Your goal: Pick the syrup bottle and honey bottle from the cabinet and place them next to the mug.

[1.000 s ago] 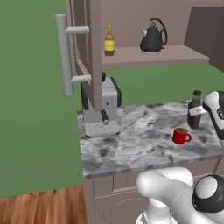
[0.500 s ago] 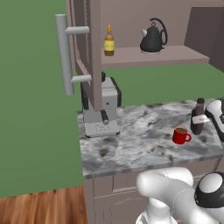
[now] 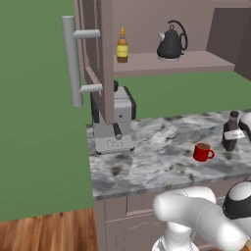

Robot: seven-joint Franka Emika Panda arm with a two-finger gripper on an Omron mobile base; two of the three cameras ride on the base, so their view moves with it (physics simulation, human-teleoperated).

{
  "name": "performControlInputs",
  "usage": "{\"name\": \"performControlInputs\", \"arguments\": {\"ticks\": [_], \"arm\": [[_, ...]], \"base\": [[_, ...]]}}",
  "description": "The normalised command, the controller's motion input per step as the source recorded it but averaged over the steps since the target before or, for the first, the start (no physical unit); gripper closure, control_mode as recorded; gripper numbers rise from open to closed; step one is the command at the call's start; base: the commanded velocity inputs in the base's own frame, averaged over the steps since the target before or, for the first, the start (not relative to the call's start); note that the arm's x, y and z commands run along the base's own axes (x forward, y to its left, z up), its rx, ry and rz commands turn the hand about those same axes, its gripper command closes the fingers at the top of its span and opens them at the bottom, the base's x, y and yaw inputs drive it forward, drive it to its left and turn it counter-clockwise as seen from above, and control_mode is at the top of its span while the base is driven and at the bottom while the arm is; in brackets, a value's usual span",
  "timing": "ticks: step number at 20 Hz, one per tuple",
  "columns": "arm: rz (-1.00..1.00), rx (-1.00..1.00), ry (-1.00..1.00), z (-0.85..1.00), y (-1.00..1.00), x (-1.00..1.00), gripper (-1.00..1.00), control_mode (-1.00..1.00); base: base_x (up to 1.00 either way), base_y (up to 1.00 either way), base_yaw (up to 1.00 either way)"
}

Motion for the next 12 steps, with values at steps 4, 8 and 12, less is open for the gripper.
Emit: {"name": "performControlInputs", "arguments": {"ticks": [4, 8, 12], "arm": [[0.0, 0.0, 0.0, 0.0, -0.31, 0.08, 1.0, -1.0], [0.05, 0.0, 0.0, -0.08, -0.05, 0.17, 1.0, -1.0], [0.11, 0.01, 0.0, -0.2, 0.0, 0.15, 1.0, -1.0]], "base": [[0.0, 0.0, 0.0], [0.0, 0.0, 0.0], [0.0, 0.0, 0.0]]}}
